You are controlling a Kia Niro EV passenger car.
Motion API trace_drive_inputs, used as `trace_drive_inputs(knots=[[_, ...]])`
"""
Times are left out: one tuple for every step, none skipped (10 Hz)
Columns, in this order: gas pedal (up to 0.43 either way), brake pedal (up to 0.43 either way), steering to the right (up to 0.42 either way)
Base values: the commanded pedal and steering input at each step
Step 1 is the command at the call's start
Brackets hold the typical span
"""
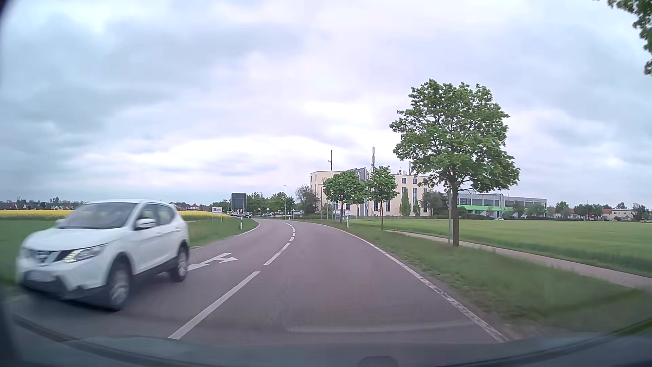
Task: Follow the waypoints while adhering to traffic rules and regulations
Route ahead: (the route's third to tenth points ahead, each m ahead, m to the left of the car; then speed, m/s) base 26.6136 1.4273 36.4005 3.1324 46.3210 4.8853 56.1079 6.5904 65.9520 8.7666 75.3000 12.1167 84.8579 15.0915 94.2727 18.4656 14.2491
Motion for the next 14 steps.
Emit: trace_drive_inputs(knots=[[0.228,0.000,-0.018],[0.220,0.000,-0.019],[0.220,0.000,-0.020],[0.220,0.000,-0.022],[0.220,0.000,-0.022],[0.220,0.000,-0.023],[0.220,0.000,-0.023],[0.220,0.000,-0.022],[0.220,0.000,-0.022],[0.220,0.000,-0.022],[0.220,0.000,-0.022],[0.220,0.000,-0.022],[0.220,0.000,-0.022],[0.220,0.000,-0.022]])
